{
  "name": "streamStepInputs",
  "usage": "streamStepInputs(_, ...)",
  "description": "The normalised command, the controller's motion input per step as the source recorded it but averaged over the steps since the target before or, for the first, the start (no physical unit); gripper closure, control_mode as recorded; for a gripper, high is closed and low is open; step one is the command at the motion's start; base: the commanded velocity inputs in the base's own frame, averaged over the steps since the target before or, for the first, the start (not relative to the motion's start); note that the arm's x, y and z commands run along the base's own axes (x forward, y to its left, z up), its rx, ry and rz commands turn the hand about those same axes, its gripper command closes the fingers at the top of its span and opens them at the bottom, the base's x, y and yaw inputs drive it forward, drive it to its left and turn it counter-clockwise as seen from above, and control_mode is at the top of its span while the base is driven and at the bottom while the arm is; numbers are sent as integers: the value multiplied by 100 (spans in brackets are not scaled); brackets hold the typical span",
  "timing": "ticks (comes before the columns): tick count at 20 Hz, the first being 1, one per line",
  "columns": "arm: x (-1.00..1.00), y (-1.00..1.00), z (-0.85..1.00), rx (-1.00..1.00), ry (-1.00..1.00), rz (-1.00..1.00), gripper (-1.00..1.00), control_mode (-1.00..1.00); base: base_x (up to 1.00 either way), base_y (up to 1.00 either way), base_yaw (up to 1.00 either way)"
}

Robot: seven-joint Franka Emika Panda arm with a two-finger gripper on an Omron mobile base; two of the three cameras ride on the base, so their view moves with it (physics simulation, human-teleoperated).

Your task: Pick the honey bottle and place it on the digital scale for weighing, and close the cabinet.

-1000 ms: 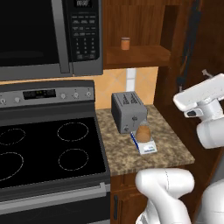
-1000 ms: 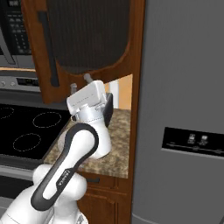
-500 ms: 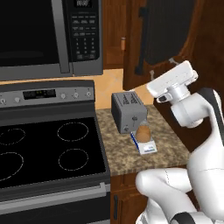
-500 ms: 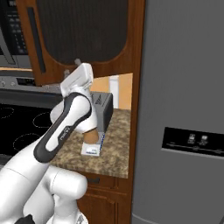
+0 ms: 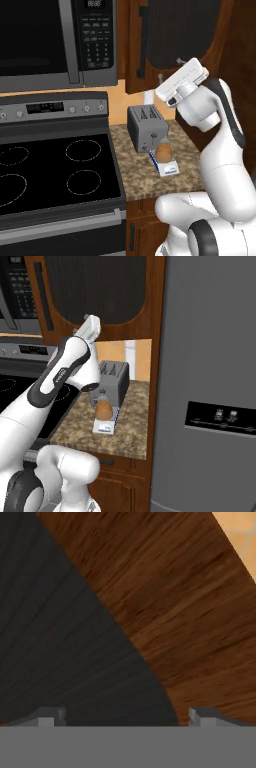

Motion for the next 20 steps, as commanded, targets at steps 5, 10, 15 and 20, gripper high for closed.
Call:
streamStepInputs(5,64,18,0,-3,14,-3,-100,-100,0,0,0)
streamStepInputs(10,56,4,0,0,5,-1,-100,-100,0,0,0)
streamStepInputs(15,48,0,0,0,0,0,-100,-100,0,0,0)
streamStepInputs(20,56,0,-3,0,0,0,-100,-100,0,0,0)
